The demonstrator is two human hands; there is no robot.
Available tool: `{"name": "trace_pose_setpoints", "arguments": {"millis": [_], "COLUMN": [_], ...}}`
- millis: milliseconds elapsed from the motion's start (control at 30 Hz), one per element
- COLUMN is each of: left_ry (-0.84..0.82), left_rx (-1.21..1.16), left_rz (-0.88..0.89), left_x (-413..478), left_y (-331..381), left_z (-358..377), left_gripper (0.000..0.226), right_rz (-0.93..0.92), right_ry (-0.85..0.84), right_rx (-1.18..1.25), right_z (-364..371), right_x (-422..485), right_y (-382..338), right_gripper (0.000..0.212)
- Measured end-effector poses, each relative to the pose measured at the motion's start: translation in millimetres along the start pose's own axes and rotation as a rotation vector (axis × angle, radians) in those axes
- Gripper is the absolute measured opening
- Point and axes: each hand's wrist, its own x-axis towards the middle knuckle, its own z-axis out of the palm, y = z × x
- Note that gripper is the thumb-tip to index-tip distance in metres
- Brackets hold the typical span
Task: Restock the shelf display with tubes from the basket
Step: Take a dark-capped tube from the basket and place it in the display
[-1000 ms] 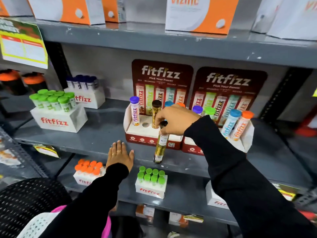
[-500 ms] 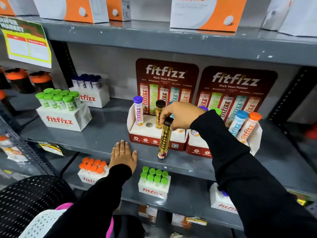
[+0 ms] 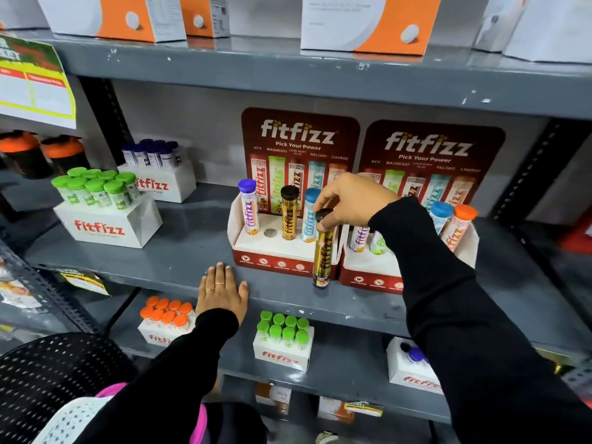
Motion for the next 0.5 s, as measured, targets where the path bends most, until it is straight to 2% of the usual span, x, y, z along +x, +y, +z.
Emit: {"name": "trace_pose_setpoints", "arguments": {"millis": [167, 300, 500], "left_ry": [-0.002, -0.002, -0.014], "left_rx": [0.007, 0.022, 0.034], "left_rz": [-0.008, -0.012, -0.018], "left_x": [1.3, -0.5, -1.8], "left_y": [-0.4, 0.9, 2.1], "left_z": [0.9, -0.1, -3.6], "left_gripper": [0.058, 0.058, 0.058], "right_rz": [0.168, 0.381, 0.506], "right_ry": [0.083, 0.177, 0.443], "right_rx": [0.016, -0.039, -0.094], "right_z": [-16.0, -21.7, -11.7], "right_x": [-11.1, -7.0, -10.7], "right_y": [29.5, 68.4, 98.5], "right_gripper": [0.033, 0.04, 0.024]}}
